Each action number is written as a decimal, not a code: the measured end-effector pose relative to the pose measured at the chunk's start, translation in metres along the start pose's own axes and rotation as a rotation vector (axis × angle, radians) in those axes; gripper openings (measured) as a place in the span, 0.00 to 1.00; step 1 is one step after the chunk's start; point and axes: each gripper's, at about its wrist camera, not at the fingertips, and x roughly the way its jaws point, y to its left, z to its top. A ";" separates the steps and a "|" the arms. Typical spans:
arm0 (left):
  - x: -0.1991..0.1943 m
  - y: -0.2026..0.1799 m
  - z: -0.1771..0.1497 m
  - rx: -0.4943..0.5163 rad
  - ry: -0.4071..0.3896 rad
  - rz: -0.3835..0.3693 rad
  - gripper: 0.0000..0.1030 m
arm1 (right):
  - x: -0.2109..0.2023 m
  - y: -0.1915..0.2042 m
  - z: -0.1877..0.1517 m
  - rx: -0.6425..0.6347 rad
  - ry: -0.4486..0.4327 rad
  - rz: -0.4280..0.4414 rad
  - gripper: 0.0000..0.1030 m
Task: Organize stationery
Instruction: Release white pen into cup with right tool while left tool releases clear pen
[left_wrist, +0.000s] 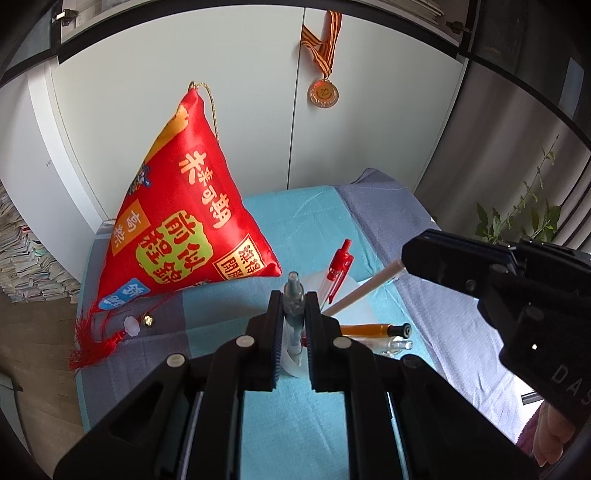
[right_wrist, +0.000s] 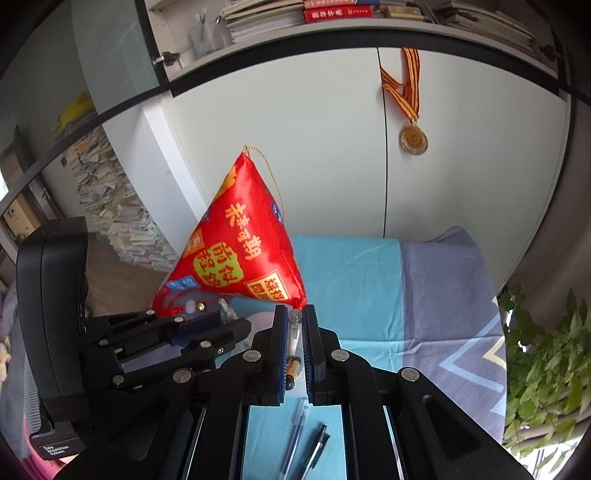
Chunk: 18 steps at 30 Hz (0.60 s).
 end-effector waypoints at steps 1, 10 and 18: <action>0.002 0.000 -0.001 -0.001 0.006 -0.002 0.09 | 0.002 0.000 -0.001 0.001 0.008 0.000 0.08; 0.001 -0.001 -0.007 0.009 0.015 -0.016 0.12 | 0.010 0.000 -0.008 0.013 0.043 0.009 0.08; -0.019 0.007 -0.012 -0.022 -0.025 -0.020 0.24 | -0.010 -0.002 -0.010 0.033 0.011 0.006 0.08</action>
